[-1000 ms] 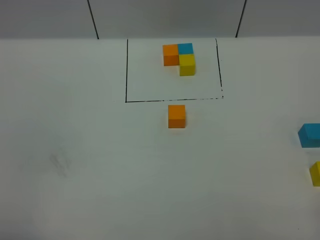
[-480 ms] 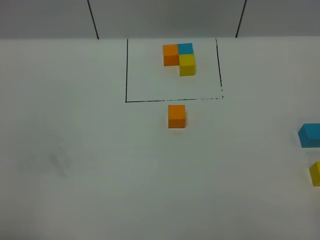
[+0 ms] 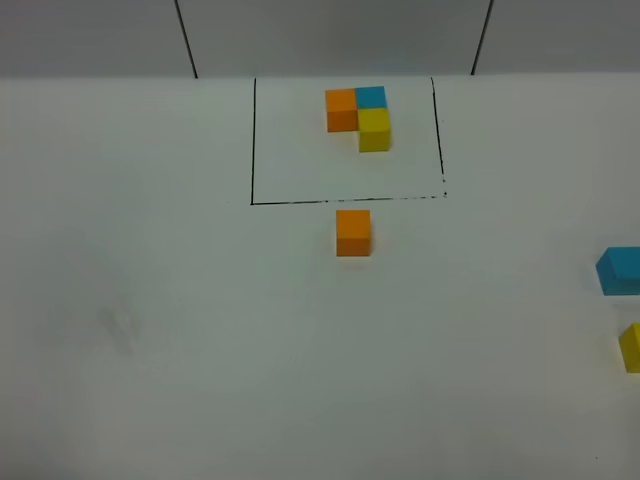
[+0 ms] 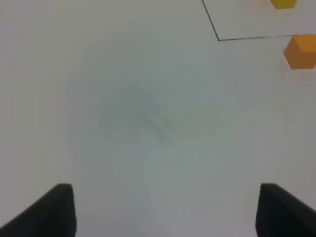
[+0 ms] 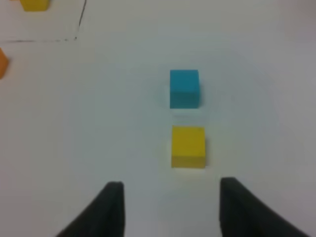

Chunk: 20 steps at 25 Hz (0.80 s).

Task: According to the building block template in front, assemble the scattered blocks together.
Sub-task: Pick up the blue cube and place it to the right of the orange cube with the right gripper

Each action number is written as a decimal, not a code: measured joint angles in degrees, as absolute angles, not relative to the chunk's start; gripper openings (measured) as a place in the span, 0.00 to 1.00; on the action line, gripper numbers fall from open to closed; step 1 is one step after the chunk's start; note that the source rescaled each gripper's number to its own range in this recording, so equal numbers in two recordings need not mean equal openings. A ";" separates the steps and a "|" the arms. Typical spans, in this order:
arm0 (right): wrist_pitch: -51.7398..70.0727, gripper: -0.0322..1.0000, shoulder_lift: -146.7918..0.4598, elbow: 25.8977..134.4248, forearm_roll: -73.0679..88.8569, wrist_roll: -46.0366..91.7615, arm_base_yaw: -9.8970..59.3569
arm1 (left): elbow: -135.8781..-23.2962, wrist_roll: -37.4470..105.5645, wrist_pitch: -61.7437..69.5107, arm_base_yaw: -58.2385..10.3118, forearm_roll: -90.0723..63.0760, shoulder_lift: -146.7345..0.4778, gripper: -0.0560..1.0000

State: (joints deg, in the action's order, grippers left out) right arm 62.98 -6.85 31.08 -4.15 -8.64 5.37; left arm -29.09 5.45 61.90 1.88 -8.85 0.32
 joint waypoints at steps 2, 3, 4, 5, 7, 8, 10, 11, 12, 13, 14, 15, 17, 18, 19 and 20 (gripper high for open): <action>62.86 0.47 -12.90 33.04 -4.15 -8.70 5.37 | -29.09 5.45 61.90 1.88 -8.85 0.32 0.74; 62.69 0.59 -16.83 33.85 -4.15 -8.70 5.37 | -29.09 5.45 61.90 1.88 -8.85 0.32 0.74; 62.08 0.71 -21.08 34.81 -4.19 -8.63 5.37 | -29.09 5.45 61.90 1.88 -8.85 0.32 0.74; 61.20 0.82 -24.81 35.78 -4.22 -8.52 5.37 | -29.09 5.45 61.90 1.88 -8.85 0.32 0.74; 59.11 0.93 -34.57 37.88 -4.34 -7.75 5.37 | -29.09 5.45 61.90 1.88 -8.85 0.32 0.74; 57.93 0.96 -38.87 39.16 -4.40 -6.95 5.37 | -29.09 5.45 61.90 1.88 -8.85 0.32 0.74; 56.10 0.98 -49.33 41.63 -4.45 -5.71 5.37 | -29.09 5.45 61.90 1.88 -8.85 0.32 0.74; 55.31 0.99 -54.38 42.96 -4.47 -5.13 5.37 | -29.09 5.45 61.90 1.88 -8.85 0.32 0.74; 54.41 0.99 -58.64 44.19 -4.76 -4.58 5.37 | -29.09 5.45 61.90 1.88 -8.85 0.32 0.74; 53.31 1.00 -63.41 45.13 -5.22 -4.30 5.37 | -29.09 5.45 61.90 1.88 -8.85 0.32 0.73; 52.23 1.00 -67.63 46.21 -5.62 -3.91 5.18 | -29.09 5.45 61.90 1.88 -8.85 0.32 0.73; 50.64 1.00 -71.30 47.18 -5.54 -3.39 4.73 | -29.09 5.45 61.90 1.88 -8.85 0.32 0.73; 47.47 1.00 -76.89 48.81 -4.75 -1.99 3.64 | -29.09 5.45 61.90 1.88 -8.85 0.32 0.73; 45.90 1.00 -79.38 49.60 -4.08 -1.14 2.93 | -29.09 5.45 61.90 1.88 -8.85 0.32 0.73; 44.50 1.00 -81.26 50.24 -3.23 -0.41 2.11 | -29.09 5.45 61.90 1.88 -8.85 0.32 0.73; 43.09 1.00 -83.35 50.58 -2.36 0.00 1.41 | -29.09 5.45 61.90 1.88 -8.85 0.32 0.73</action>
